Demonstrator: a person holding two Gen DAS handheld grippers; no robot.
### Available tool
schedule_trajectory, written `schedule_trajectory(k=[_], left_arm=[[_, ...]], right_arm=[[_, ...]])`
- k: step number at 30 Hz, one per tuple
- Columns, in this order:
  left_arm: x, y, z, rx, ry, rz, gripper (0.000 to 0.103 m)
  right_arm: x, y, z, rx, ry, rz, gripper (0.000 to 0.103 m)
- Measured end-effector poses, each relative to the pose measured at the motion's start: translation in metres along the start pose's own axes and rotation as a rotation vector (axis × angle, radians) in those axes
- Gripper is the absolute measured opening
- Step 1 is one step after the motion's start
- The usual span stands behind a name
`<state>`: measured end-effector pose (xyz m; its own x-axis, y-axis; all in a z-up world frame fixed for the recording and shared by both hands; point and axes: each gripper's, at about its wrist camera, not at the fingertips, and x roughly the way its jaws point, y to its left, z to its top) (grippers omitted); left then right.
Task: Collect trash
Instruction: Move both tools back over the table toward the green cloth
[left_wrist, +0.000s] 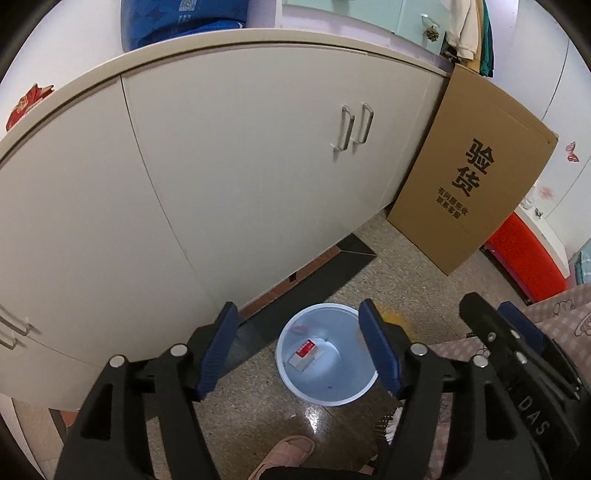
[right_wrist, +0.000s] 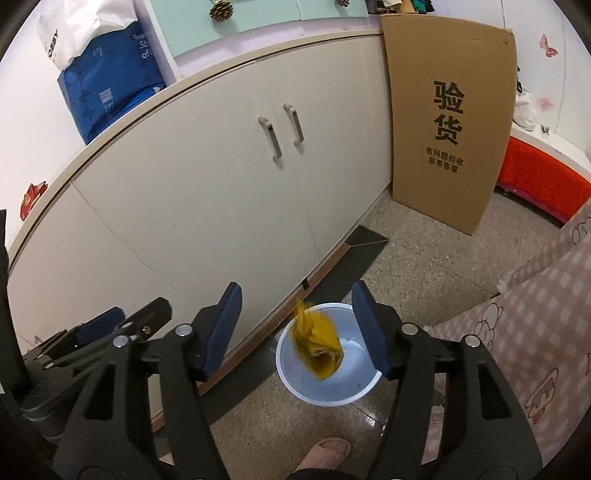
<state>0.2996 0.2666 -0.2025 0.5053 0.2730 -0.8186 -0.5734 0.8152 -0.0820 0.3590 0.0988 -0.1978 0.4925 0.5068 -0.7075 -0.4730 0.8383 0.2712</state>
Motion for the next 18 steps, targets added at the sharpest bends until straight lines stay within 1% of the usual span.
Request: schedule_trajectory(k=[5, 10, 18], left_arm=[[-0.014, -0.004, 0.003, 0.003, -0.030, 0.000, 0.068], [-0.044, -0.015, 0.002, 0.033, -0.087, -0.005, 0.070], [-0.104, -0.035, -0.009, 0.075, -0.185, -0.036, 0.073]], right_arm=[[-0.018, -0.003, -0.001, 0.009, -0.016, -0.013, 0.061], [-0.048, -0.007, -0.001, 0.025, -0.053, -0.037, 0.062], [-0.118, -0.021, -0.008, 0.058, -0.142, -0.086, 0.064]])
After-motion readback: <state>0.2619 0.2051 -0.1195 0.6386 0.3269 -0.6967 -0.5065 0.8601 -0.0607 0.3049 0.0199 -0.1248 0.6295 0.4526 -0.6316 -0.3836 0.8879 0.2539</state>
